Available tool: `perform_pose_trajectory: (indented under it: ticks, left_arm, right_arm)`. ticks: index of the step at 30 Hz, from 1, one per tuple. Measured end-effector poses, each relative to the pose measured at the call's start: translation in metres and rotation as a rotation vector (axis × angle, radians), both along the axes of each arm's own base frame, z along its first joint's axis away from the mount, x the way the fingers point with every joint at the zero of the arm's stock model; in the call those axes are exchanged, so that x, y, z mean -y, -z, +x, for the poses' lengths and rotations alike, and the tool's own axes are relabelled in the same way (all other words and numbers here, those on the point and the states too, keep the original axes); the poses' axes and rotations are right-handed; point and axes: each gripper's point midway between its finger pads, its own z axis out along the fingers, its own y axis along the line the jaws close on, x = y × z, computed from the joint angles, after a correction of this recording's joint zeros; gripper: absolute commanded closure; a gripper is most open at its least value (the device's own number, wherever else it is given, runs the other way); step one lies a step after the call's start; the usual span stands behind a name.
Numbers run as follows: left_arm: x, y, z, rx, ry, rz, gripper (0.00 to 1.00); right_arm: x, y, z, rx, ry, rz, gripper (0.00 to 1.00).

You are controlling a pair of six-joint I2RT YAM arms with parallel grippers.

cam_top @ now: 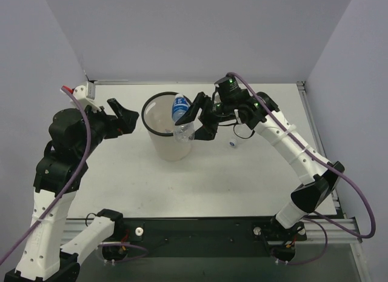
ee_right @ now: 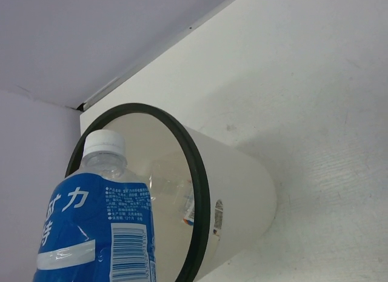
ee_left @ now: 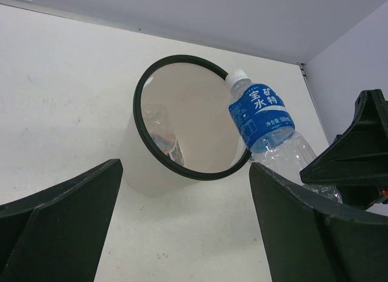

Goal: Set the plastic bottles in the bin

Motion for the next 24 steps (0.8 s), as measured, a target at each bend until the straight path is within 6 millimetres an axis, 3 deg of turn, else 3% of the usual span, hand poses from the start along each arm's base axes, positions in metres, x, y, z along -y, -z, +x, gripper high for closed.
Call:
perform_pose_trajectory:
  ticks: [8, 19, 24]
  left_arm:
    - [0.001, -0.006, 0.006, 0.044, 0.007, 0.019, 0.03]
    - [-0.002, -0.007, 0.010, 0.056, -0.008, 0.038, 0.03]
    - [-0.003, -0.006, 0.012, 0.052, -0.017, 0.042, 0.03]
  right_arm:
    - [-0.015, -0.010, 0.012, -0.089, 0.102, 0.066, 0.57]
    - [-0.046, -0.009, 0.039, -0.219, 0.247, 0.142, 0.58]
    - [-0.059, -0.009, 0.050, -0.425, 0.361, 0.204, 0.57]
